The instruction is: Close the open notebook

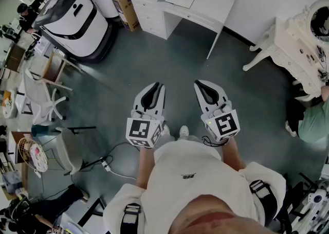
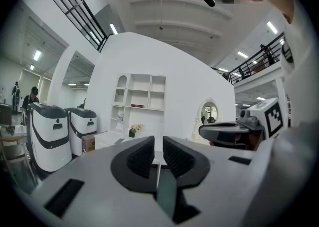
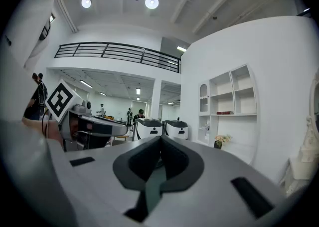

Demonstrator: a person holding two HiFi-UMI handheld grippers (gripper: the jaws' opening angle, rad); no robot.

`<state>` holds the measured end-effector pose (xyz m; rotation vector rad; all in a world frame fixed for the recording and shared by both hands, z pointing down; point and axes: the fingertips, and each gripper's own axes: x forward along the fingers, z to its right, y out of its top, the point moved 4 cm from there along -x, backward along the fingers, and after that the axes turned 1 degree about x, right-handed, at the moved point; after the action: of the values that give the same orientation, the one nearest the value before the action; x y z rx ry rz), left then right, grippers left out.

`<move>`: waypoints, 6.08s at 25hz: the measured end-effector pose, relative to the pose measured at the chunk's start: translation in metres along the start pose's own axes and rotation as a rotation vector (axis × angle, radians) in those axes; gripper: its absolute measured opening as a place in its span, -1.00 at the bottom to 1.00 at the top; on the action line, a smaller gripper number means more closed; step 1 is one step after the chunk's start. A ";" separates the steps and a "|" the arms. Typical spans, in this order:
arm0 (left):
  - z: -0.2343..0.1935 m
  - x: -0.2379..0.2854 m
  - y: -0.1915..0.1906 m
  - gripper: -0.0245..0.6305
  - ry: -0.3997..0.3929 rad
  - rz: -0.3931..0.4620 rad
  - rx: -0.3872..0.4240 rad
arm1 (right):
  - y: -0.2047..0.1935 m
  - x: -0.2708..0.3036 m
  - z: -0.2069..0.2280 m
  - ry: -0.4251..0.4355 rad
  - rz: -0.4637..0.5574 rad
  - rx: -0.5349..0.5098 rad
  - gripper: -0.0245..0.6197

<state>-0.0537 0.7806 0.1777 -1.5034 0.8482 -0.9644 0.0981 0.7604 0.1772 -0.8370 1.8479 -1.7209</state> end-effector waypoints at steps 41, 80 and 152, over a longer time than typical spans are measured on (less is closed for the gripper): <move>-0.138 0.203 0.025 -0.93 -0.047 -0.031 0.004 | -0.015 0.209 0.125 -0.013 -0.040 0.030 -0.93; -0.270 0.424 0.037 -0.93 -0.074 -0.082 -0.018 | -0.038 0.410 0.278 -0.053 -0.107 0.071 -0.93; -0.524 0.823 -0.099 -0.93 -0.137 -0.416 -0.212 | -0.227 0.784 0.509 -0.044 -0.419 0.249 -0.93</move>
<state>-0.1922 -0.1617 0.4107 -1.9554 0.5600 -1.0789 -0.0660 -0.1600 0.4020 -1.2065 1.4587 -2.1092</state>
